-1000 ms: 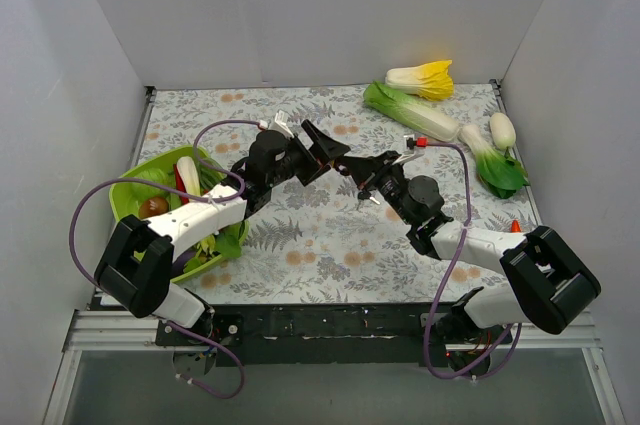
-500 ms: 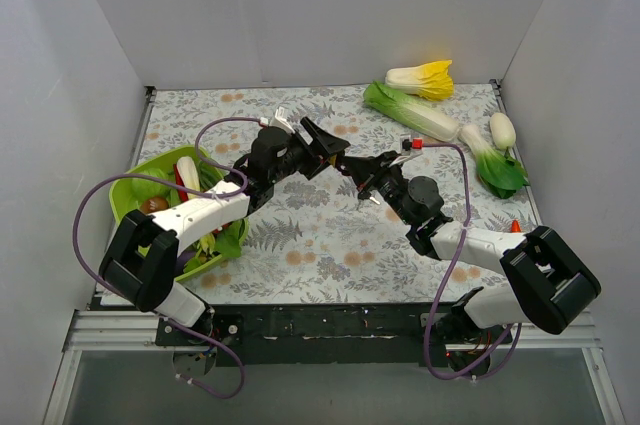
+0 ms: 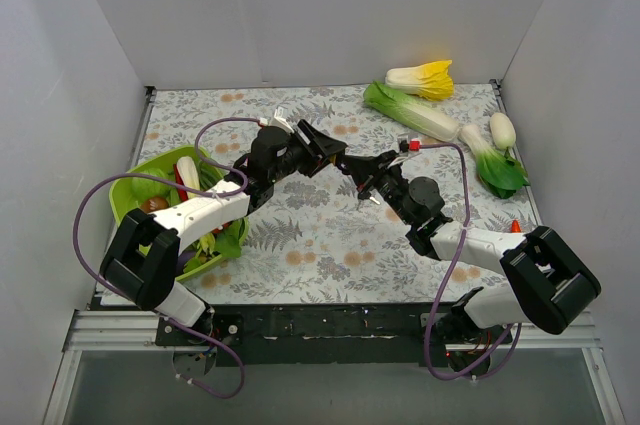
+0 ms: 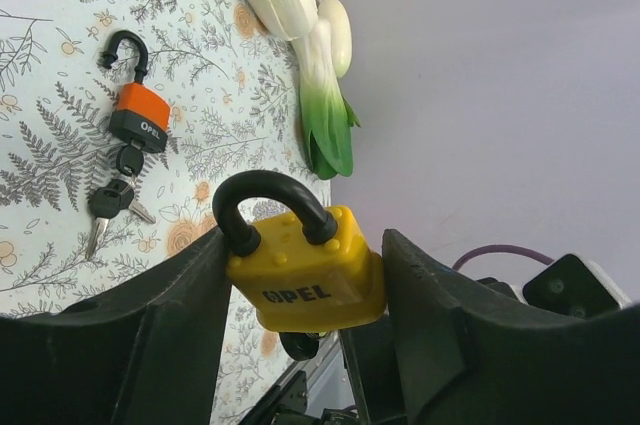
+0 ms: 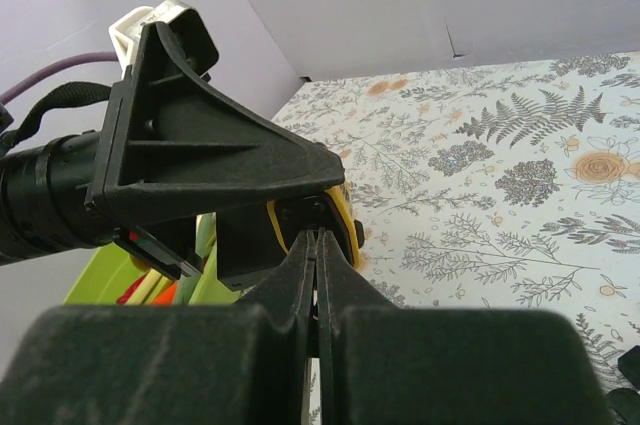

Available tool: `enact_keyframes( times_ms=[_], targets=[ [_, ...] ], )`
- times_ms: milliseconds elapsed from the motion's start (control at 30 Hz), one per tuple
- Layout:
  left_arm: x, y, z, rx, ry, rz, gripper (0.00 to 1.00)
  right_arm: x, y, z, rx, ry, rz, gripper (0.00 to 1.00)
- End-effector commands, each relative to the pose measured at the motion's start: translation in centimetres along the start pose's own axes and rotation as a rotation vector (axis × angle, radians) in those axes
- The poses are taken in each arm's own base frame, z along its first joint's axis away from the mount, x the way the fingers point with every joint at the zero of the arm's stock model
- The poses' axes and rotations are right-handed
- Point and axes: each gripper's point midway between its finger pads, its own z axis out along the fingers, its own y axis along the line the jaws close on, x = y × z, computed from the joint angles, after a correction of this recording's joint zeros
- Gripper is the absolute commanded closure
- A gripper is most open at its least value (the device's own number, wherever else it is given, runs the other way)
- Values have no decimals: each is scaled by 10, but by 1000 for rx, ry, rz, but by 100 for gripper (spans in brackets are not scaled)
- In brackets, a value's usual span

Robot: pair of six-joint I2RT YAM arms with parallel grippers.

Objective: Unlock with the key

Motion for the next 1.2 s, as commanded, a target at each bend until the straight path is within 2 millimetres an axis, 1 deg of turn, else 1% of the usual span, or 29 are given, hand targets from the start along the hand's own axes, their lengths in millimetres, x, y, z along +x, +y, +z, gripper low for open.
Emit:
enact_keyframes(
  times_ms=[0,100,167,200,300,333,400,467,533,567,700,800,833,933,1067,1167],
  targets=[
    [-6,-24,-6,68,-14,5,88,-3,15,2,-65,7,-85,99],
    [-6,-23,-6,63,-14,5,100,5,11,2,-52,52,-140,99],
    [-7,-22,-7,59,-17,6,100,5,10,2,-49,70,-169,99],
    [-7,-23,-7,58,-20,14,100,10,7,1,-41,97,-177,99],
    [-8,-19,-8,49,-23,29,100,10,9,-2,-51,112,-204,98],
    [-8,-18,-8,46,-25,33,100,13,7,-3,-47,128,-211,96],
    [-8,-19,-10,51,-24,41,100,14,7,-5,-46,140,-224,94],
    [-7,-17,-11,50,-27,47,100,14,6,-7,-42,149,-232,90],
    [-8,-18,-13,57,-33,55,100,15,5,-9,-38,160,-236,86],
    [-8,-17,-14,54,-34,55,100,16,10,-10,-64,168,-236,85],
    [-10,-17,-16,53,-42,62,100,18,10,-15,-68,174,-234,80],
    [-9,-15,-16,47,-39,66,100,16,14,-15,-82,172,-230,75],
    [-9,-15,-17,47,-39,65,100,16,15,-15,-89,173,-228,71],
    [-9,-13,-16,40,-37,76,100,15,20,-14,-110,176,-223,64],
    [-8,-12,-18,37,-34,91,100,15,22,-12,-115,181,-225,61],
    [-8,-13,-19,40,-34,101,100,16,22,-9,-113,189,-222,61]
  ],
)
